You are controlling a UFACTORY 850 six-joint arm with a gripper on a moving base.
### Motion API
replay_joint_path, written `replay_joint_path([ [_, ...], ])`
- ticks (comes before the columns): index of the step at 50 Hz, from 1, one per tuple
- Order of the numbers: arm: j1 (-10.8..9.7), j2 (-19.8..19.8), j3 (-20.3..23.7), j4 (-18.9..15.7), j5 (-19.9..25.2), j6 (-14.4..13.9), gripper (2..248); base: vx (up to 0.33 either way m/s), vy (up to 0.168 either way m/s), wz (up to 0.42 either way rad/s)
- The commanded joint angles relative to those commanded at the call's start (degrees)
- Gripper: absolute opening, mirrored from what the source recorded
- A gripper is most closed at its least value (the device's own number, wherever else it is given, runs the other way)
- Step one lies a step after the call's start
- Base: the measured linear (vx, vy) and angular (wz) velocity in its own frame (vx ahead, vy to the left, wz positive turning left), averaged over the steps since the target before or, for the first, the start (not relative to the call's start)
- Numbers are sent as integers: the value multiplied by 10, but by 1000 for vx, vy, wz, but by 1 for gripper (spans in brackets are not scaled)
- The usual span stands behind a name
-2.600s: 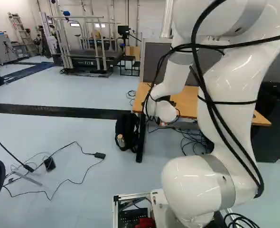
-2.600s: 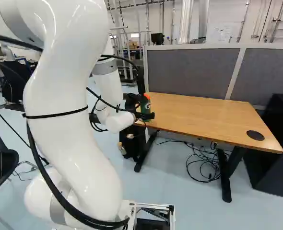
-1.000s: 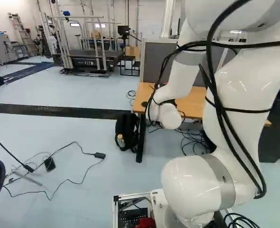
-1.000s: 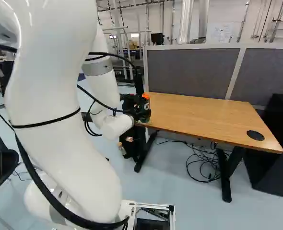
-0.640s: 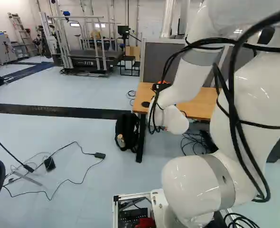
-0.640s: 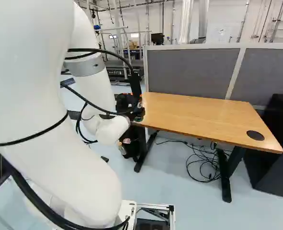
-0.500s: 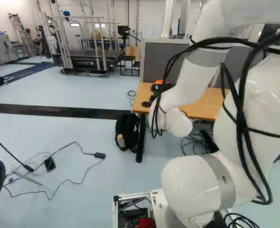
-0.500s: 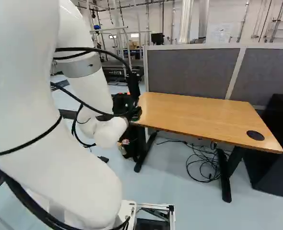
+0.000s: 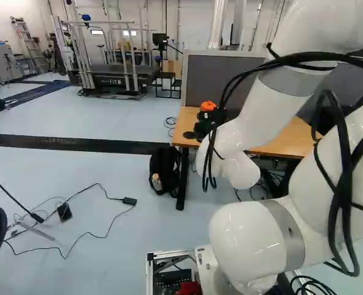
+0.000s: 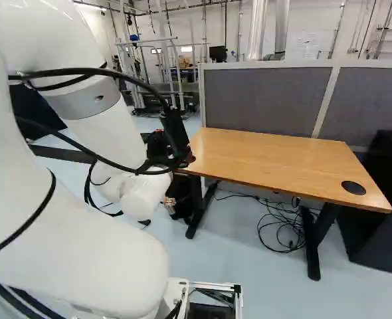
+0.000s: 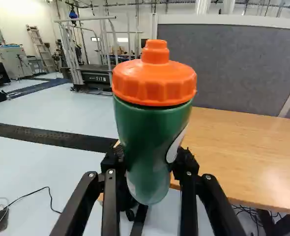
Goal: Pick up the green bottle from the table
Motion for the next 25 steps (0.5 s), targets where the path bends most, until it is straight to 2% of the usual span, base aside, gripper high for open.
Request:
replay_joint_path([
  [25,2,10,-1,1,-33,0,111,0,0,0],
])
